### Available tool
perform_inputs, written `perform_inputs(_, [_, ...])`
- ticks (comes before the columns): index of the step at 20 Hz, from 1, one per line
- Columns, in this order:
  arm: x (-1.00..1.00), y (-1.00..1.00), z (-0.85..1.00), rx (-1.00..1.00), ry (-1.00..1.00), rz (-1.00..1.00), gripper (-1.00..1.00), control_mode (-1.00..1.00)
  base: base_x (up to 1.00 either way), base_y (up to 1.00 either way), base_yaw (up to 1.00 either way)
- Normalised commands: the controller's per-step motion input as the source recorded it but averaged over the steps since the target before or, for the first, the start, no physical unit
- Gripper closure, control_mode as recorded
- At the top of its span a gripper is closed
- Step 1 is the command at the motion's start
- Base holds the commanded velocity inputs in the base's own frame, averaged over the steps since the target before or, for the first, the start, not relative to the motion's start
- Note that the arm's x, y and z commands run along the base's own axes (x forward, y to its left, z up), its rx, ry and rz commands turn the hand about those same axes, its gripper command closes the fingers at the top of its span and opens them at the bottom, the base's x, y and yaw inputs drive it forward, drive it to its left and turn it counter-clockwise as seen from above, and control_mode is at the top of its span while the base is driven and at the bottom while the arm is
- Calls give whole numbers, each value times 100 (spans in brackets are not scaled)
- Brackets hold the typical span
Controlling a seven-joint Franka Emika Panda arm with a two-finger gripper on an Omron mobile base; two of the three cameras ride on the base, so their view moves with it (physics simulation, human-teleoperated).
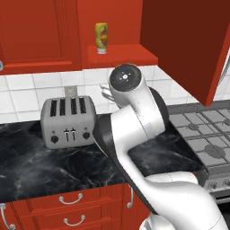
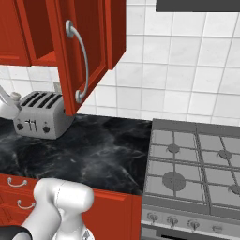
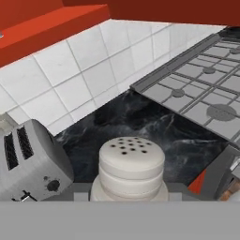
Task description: Move the mustard and shaker from the cabinet to the dining counter.
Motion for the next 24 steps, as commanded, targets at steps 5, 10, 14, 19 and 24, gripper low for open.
perform_inputs(5, [-2, 0, -2, 1, 2, 0, 100, -100, 0, 0, 0])
perform_inputs(10, [-1, 0, 0, 0, 0, 0, 100, 100, -7, 0, 0])
perform_inputs(14, [0, 0, 0, 0, 0, 0, 100, 100, -62, 10, 6])
perform_inputs(19, [0, 0, 0, 0, 0, 0, 100, 100, -52, 12, 62])
perform_inputs(24, [0, 0, 0, 0, 0, 0, 100, 100, -6, 0, 100])
